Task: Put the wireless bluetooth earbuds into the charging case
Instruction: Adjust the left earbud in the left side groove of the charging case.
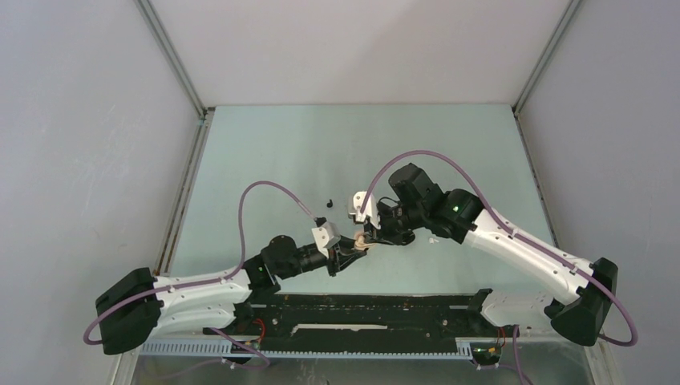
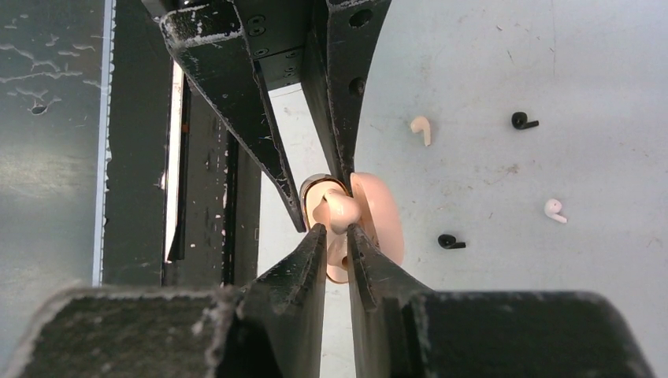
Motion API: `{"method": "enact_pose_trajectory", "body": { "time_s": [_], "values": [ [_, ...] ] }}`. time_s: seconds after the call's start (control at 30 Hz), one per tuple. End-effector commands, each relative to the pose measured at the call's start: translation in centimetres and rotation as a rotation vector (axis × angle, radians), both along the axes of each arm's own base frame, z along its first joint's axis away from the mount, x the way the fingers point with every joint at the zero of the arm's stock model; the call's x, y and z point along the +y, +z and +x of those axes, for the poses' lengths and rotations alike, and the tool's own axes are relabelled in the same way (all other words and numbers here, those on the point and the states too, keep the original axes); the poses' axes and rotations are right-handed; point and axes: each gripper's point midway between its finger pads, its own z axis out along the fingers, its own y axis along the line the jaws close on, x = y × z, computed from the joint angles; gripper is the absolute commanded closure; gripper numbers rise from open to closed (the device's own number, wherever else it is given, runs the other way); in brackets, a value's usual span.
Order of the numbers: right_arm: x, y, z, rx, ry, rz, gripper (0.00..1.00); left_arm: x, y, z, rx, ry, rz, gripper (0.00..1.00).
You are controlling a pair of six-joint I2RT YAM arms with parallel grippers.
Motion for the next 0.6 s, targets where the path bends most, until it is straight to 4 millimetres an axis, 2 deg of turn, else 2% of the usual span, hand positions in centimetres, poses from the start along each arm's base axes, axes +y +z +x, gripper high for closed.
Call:
{"method": "enact_pose_trajectory", "body": {
  "time_s": [0.0, 0.17, 0.23, 0.57],
  "values": [
    [0.8, 1.5, 0.1, -0.006, -0.007, 0.037, 0.82, -1.0, 3.8, 0.3, -0.052, -0.006, -0.092, 1.00],
    [0.4, 3.8, 0.1, 0.006, -0.016, 0.070, 0.81, -0.9, 3.5, 0.5, -0.053, 0.002, -0.084, 1.00],
    [0.3, 4.1, 0.0, 0.019, -0.017, 0.081, 0.80, -1.0, 3.4, 0.5, -0.054, 0.002, -0.081, 1.00],
    [0.3, 2.9, 0.3, 0.030, -0.012, 0.043, 0.81, -1.0, 3.8, 0.4, -0.062, -0.007, -0.087, 1.00]
  ]
}}
